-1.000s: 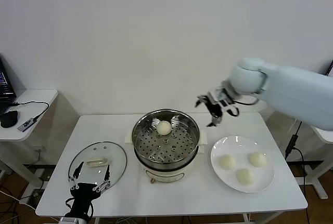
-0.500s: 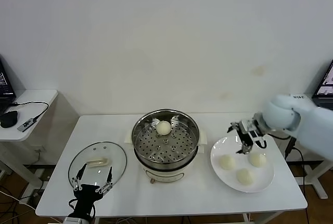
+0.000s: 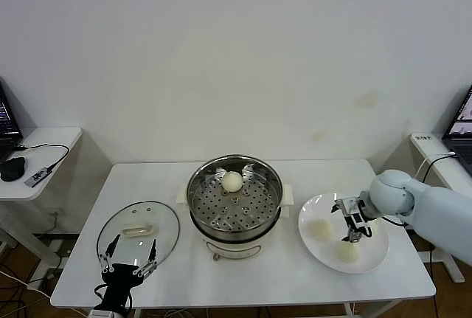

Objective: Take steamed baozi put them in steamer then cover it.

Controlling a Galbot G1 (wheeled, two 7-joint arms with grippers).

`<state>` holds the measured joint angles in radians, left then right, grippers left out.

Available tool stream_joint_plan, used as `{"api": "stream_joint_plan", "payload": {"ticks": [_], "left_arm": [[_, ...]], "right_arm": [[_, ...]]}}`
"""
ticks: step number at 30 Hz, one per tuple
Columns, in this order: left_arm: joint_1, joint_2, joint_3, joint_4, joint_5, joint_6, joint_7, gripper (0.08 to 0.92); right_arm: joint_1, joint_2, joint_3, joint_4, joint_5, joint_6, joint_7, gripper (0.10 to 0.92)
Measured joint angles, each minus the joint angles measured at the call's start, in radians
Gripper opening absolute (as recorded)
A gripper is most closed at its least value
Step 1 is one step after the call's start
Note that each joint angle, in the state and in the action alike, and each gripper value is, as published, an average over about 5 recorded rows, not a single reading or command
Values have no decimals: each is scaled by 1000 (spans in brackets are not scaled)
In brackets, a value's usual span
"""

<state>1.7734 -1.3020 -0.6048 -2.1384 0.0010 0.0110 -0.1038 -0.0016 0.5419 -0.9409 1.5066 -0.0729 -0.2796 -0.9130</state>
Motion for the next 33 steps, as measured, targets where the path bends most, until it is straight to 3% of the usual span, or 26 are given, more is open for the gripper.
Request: {"api": "stream_joint_plan", "payload": {"ticks": [18,33], "left_arm": [[-1,-4,-6,0,1,1,1,823],[-1,-8,-3,-12,2,2,1,823]], "right_arm": [[-49,109,22,-106,-14,-17,10,703],[-24,112,21,-114,1,-24,-15,491]]}}
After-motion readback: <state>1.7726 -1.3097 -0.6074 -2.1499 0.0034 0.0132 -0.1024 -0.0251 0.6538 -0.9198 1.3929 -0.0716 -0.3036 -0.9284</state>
